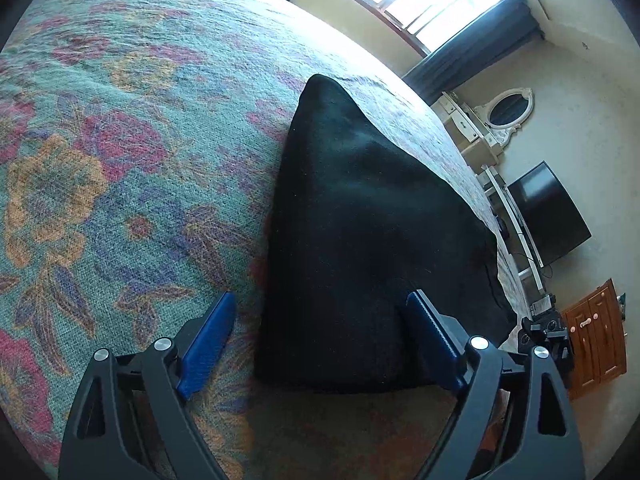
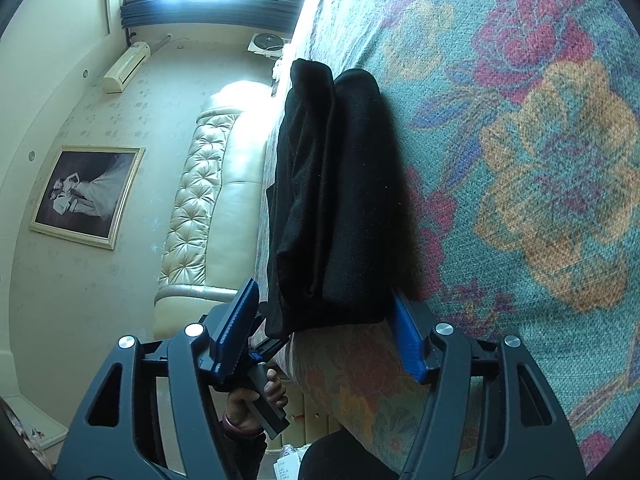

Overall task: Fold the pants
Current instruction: 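Open both grippers and lift them away from the folded black trousers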

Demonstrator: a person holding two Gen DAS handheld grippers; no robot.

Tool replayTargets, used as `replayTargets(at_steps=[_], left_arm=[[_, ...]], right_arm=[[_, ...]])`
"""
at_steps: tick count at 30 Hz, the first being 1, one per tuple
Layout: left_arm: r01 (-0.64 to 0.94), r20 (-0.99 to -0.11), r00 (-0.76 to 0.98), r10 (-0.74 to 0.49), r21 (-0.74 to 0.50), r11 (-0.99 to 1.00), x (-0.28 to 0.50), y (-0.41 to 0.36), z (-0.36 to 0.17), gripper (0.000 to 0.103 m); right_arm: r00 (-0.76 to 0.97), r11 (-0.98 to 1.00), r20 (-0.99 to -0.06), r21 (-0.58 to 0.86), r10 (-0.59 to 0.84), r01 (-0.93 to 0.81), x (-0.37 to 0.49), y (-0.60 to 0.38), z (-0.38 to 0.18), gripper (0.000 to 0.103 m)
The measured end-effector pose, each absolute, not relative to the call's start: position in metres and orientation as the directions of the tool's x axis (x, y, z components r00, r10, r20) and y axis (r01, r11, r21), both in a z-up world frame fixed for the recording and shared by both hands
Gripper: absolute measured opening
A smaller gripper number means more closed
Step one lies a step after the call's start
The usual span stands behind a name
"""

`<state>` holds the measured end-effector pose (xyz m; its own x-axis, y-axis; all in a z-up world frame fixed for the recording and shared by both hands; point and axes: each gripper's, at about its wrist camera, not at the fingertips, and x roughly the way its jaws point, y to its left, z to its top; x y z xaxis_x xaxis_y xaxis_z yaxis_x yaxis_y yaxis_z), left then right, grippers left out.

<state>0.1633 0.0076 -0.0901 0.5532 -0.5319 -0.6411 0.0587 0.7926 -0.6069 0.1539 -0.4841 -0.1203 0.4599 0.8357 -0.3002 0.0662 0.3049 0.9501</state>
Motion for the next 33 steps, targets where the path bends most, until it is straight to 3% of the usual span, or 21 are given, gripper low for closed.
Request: replayTargets(at_steps=[7,20,23,27,33], left_arm=[[0.064,-0.642,0.549,-0.535,-0.606,0.793,0.162,0.012,-0.087,0.086],[-0.039,-0.709,0.593,-0.381,-0.498,0.866,0.110,0.005,-0.072,0.086],[-0.060,-0.723,0.614,-0.317,-0.443,0.895,0.095,-0.002,-0.063,0.086],[-0.056,-0.706,0.658,-0.264,-0.395,0.917,0.074,-0.014,-0.042,0.086],[-0.057,-0.681,0.710,-0.179,-0.309,0.949,0.050,-0.033,-0.014,0.086]], right_arm=[[0.489,0.272,-0.278,0.959,0.827,0.085,0.141,-0.494,-0.121,0.063],[0.549,0.267,-0.282,0.957,0.787,0.109,0.091,-0.517,-0.117,0.065],[0.542,0.316,-0.327,0.942,0.774,0.115,0.078,-0.513,-0.112,0.065],[0.532,0.457,-0.447,0.881,0.719,0.121,0.062,-0.495,-0.099,0.080],[0.513,0.726,-0.634,0.687,0.579,0.029,0.047,-0.446,-0.071,0.083]])
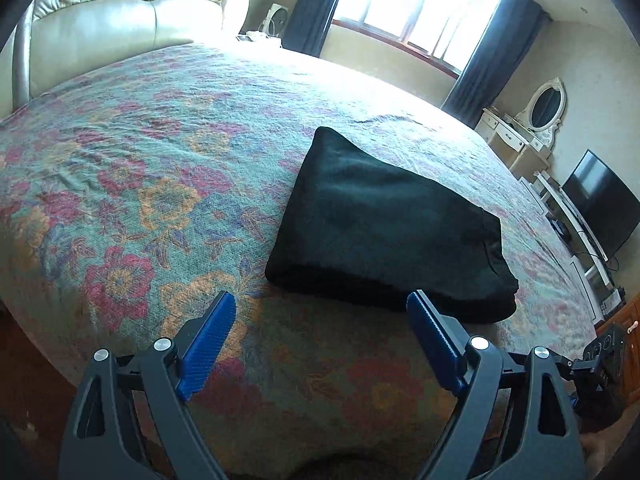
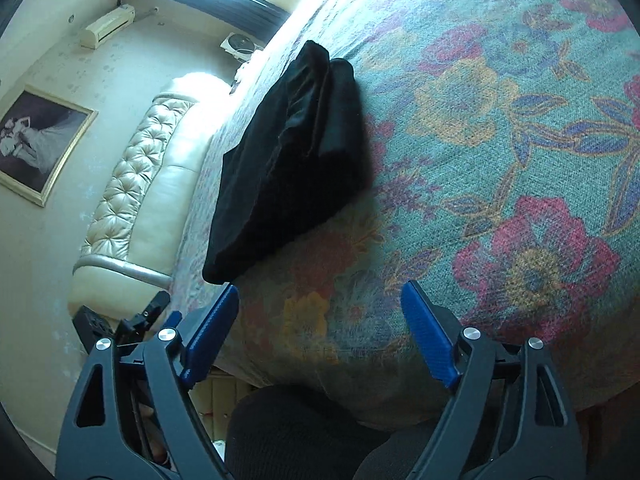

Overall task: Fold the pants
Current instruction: 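Open both grippers and lift them away from the folded black trousers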

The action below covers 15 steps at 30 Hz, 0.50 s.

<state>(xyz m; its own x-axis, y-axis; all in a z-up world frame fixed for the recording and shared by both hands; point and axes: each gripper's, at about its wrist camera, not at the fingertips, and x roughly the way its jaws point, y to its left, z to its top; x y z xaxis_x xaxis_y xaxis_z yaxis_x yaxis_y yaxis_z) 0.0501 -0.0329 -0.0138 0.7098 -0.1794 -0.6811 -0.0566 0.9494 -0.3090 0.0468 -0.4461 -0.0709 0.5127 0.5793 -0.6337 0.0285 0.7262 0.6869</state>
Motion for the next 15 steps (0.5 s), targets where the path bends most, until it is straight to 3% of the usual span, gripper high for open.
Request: replayTargets(at_steps=[7,15], left_arm=[[-0.047,-0.659,0.750,-0.054,-0.135,0.990,0.030,-0.057,0.003,0.086],[-0.043,-0.684,0.728,-0.030,-0.089,0.995,0.031,-0.067,-0.002,0.086]], right_arm=[[0.590,0.928,-0.733,0.362,0.339,-0.083,0.033,-0.391,-0.033,0.091],[0.627,0.962,-0.732,0.240,0.266,-0.129,0.037,-0.357,-0.017,0.092]])
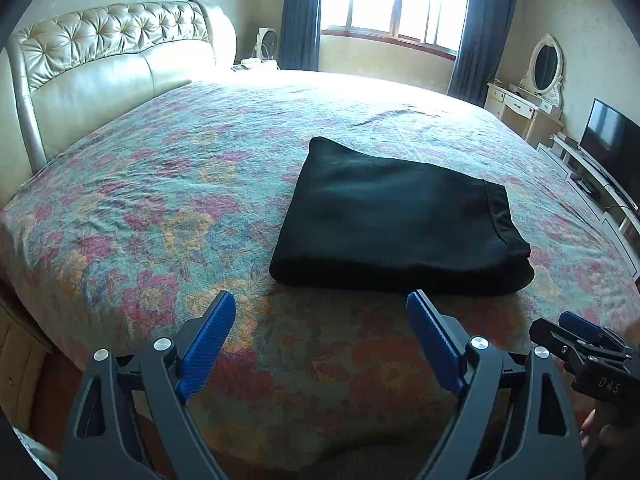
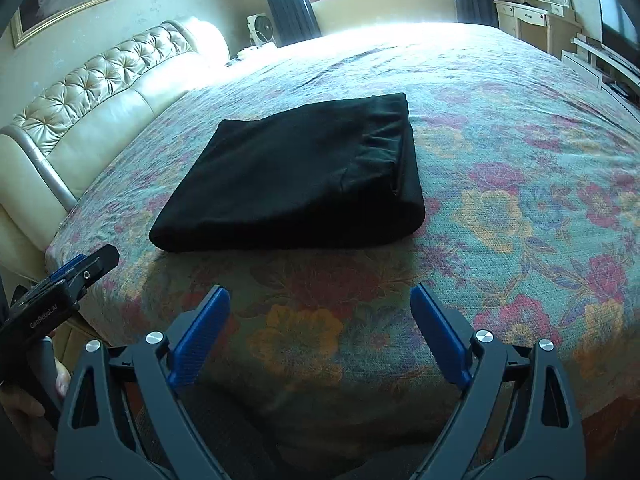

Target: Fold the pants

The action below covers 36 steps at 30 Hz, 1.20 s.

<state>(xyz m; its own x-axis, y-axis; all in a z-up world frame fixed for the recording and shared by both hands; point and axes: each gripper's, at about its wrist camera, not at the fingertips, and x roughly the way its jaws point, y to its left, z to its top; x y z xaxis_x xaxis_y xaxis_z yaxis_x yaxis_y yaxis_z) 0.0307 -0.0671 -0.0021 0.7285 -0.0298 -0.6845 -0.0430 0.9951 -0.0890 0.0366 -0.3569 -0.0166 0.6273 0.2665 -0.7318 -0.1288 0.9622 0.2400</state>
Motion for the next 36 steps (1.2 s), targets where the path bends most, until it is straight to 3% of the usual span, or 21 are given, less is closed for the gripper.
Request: replayTargets(at_steps=[18,23,28,36], left_arm=[[0.028,-0.640,0.764,-0.082,-0.094,0.995,0.038,-0.083,0.004,0.086],[0.005,-0.622,0.782,-0.047,-0.069,0.998,0.037,-0.081,0.007,0.086],[-0.005,-0.606,0.793,-0.067,-0.117,0.993,0.037,-0.074,0.010,0.086],[0.020,-0.643,0.760,-0.099,-0.129,0.991,0.045,-0.071,0.007,0.086]], right_arm=[[0.631,0.962,-0.727,0.237,0.269,-0.137,0.051,-0.354,-0.009,0.092],[0.629,0.962,-0.729,0.235,0.269,-0.140,0.050,-0.355,-0.010,0.092],[0.627,0.960,-0.729,0.242,0.276,-0.141,0.049,-0.356,-0.010,0.092],[0.625,0.960,-0.730,0.244,0.276,-0.139,0.049,-0.355,-0.010,0.092]])
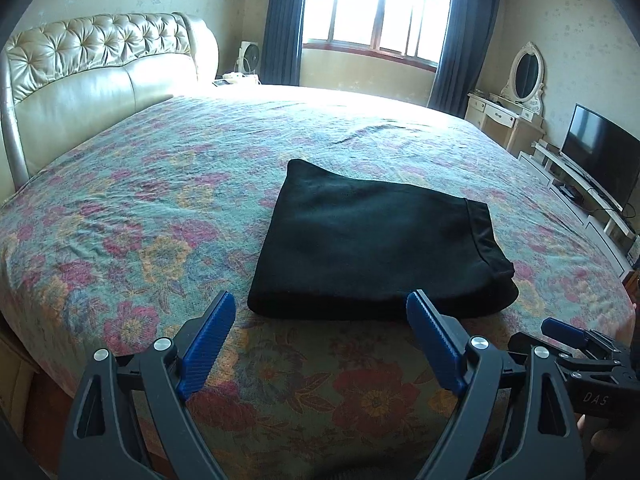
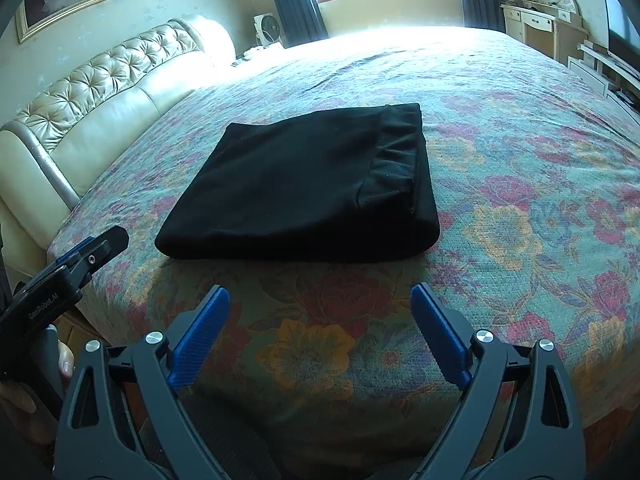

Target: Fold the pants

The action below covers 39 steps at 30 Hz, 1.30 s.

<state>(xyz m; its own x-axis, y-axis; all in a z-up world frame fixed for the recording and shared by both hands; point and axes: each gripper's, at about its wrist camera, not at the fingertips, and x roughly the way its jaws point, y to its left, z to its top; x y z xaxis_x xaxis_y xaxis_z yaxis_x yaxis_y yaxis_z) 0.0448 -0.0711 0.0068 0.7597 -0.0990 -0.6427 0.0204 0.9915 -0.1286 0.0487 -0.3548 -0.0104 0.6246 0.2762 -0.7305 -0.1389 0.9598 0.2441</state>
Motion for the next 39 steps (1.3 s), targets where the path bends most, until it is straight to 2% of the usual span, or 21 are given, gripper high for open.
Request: replayTargets(at_steps=[14,19,30,39], left_arm=[[0.060,-0.672,0.727,-0.139,-0.140,0.988,0.046,-0.070,-0.003,0.086],[0.061,-0.652,0.748,-0.121,-0.114,0.992,0.044,-0.071,0.003,0.090],[-0.006,-0.637,0.771,-0.013,-0.027,1.000,0.039,-0.077,0.008,0.090],[0.071,-0.633,0.770,-0.073,-0.029,0.997,0.038,-0.088,0.009,0.090]], right_arm=[[0.643,0.961,-0.716,0.234,0.271,-0.145,0.049,-0.356,-0.001,0.092],[0.647,0.961,-0.712,0.234,0.273,-0.148,0.048,-0.355,0.000,0.092],[0.642,0.960,-0.716,0.238,0.275,-0.145,0.048,-0.356,-0.002,0.092],[0.640,0.962,-0.720,0.237,0.268,-0.137,0.047,-0.359,-0.005,0.092]])
